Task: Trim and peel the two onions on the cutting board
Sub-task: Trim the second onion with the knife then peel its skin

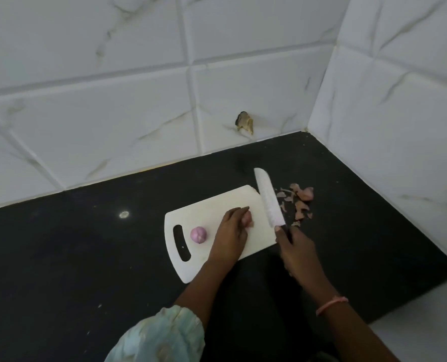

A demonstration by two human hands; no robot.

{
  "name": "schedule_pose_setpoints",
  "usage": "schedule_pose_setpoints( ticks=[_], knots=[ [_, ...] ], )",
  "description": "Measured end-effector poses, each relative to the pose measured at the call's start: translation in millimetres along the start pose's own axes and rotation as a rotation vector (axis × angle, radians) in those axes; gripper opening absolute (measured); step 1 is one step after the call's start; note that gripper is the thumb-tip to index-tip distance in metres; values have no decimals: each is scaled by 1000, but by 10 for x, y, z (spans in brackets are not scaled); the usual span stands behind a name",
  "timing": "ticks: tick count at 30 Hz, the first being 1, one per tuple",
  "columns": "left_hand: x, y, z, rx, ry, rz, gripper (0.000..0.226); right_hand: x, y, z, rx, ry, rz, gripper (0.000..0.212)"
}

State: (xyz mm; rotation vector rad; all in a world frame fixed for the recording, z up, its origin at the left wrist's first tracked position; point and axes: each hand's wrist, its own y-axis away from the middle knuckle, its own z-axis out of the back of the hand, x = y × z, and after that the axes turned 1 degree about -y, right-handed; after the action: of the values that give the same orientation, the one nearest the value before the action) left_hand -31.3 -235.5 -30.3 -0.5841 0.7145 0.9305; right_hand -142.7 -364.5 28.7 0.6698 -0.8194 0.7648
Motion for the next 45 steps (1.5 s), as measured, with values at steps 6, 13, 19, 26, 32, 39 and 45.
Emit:
schedule_pose_setpoints(
  ticks=[6, 13, 19, 26, 32, 39, 45],
  knots=[
    [70, -9, -116, -170, 287, 145, 32, -79, 22, -57, -8, 190, 62, 29],
    [100, 23, -172, -199, 268, 178, 34, -48, -37, -106, 50, 383, 147, 28],
    [36, 35, -127, -169, 239, 165, 39, -18, -46, -68, 83, 567, 204, 27],
    [31, 45, -121, -168, 235, 156, 41, 20, -111, -9, 149, 647, 239, 28],
    [52, 34, -158, -161, 328, 156, 46, 97, -165, -18, 105, 757, 315, 29],
    [74, 42, -164, -165, 329, 158, 46, 72, -171, -72, 148, 772, 276, 31],
    [61, 31, -149, -151, 302, 163, 45, 143, -279, -77, 170, 741, 271, 32]
  ],
)
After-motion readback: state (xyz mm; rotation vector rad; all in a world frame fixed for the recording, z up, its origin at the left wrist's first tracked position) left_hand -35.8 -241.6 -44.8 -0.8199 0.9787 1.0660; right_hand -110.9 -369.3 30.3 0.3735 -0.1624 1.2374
